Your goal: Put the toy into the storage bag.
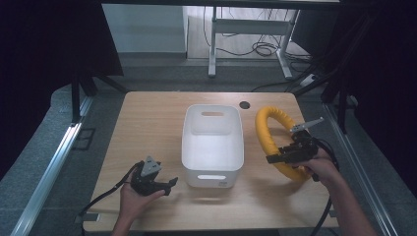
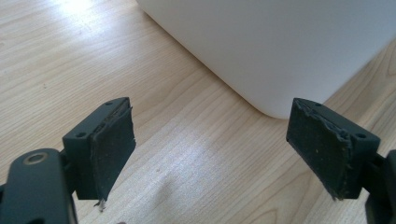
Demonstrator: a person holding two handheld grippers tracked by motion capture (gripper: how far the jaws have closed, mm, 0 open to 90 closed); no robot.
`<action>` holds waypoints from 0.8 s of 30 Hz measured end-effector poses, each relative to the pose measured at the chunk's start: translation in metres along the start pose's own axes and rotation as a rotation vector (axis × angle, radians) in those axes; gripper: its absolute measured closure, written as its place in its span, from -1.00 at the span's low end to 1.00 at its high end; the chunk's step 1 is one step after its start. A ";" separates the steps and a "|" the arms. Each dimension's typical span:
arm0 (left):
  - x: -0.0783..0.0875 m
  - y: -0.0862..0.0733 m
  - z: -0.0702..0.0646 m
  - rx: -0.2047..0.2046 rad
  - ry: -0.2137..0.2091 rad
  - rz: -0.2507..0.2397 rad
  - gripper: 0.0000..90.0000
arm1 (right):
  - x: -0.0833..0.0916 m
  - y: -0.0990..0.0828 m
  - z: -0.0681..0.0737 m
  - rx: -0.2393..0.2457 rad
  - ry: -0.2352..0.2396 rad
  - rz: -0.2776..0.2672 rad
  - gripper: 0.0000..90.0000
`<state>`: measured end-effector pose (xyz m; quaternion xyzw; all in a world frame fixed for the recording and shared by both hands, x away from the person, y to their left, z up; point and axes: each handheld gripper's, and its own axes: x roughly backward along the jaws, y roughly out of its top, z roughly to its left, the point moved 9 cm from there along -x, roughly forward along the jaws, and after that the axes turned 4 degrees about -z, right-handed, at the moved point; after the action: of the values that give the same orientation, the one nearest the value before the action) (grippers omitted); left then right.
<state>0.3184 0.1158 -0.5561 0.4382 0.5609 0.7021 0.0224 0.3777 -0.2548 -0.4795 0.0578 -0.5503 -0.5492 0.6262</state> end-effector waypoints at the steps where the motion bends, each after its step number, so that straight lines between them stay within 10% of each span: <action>1: 0.000 0.000 0.000 -0.001 0.000 0.000 -0.66 | 0.001 0.001 0.000 -0.003 -0.001 -0.009 0.12; 24: 0.001 0.001 0.001 0.003 0.006 -0.007 -0.66 | 0.028 0.011 -0.006 -0.035 -0.001 -0.170 0.12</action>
<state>0.3189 0.1170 -0.5549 0.4342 0.5636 0.7023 0.0224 0.3831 -0.2747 -0.4567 0.0932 -0.5341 -0.6101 0.5778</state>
